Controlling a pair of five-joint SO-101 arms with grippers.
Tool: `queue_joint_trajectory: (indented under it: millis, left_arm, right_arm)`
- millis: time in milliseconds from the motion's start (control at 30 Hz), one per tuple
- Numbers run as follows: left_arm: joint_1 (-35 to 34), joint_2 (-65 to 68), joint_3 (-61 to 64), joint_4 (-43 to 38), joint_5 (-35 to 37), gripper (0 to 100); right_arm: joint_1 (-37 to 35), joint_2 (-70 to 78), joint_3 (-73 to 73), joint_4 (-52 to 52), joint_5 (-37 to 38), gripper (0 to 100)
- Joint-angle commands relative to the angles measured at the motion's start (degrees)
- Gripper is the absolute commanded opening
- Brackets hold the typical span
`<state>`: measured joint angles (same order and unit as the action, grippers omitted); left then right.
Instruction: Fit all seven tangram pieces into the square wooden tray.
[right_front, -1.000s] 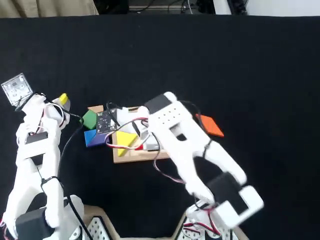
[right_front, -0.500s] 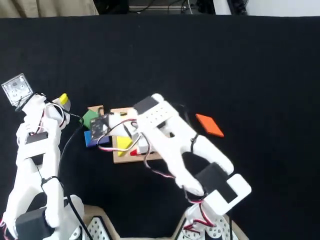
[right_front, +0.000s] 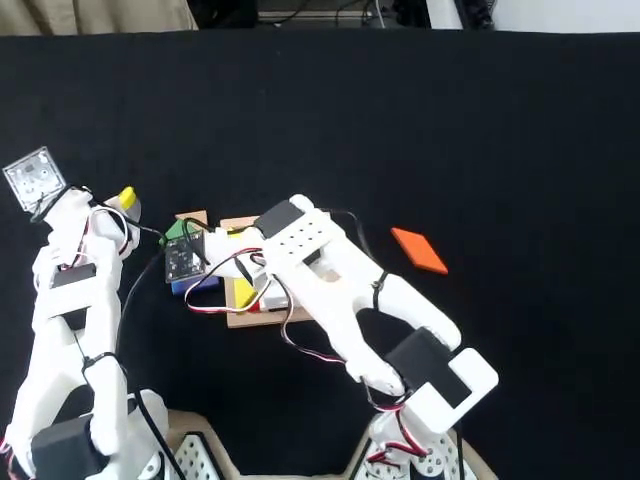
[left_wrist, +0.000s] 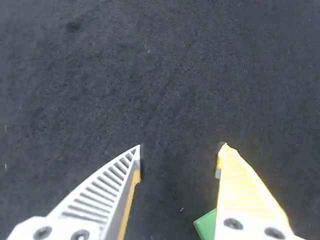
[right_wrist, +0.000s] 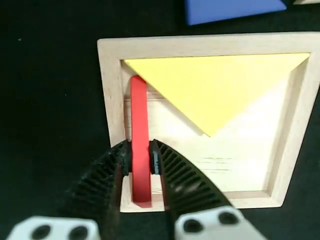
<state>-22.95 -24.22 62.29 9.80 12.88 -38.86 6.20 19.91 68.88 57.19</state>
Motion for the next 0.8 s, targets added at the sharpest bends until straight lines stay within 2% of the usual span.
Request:
queue_joint_trajectory:
  millis: [0,433,633,767]
  left_arm:
    - [-0.6,-1.8,-0.7,-1.1,0.1,25]
    - [-0.6,-1.8,-0.7,-1.1,0.1,25]
    - [-0.7,-1.8,-0.7,-1.1,0.1,25]
    - [-0.7,-1.8,-0.7,-1.1,0.1,25]
  right_arm:
    - [-1.5,-0.1,-3.2,-0.6,-1.0,1.1]
    - [-3.1,-0.2,-1.3,-0.4,-4.6,1.8]
    - [-3.3,-0.6,-0.4,1.4,-4.5,17.2]
    - [-3.0,-0.7,-0.5,1.7,-4.3,19.8]
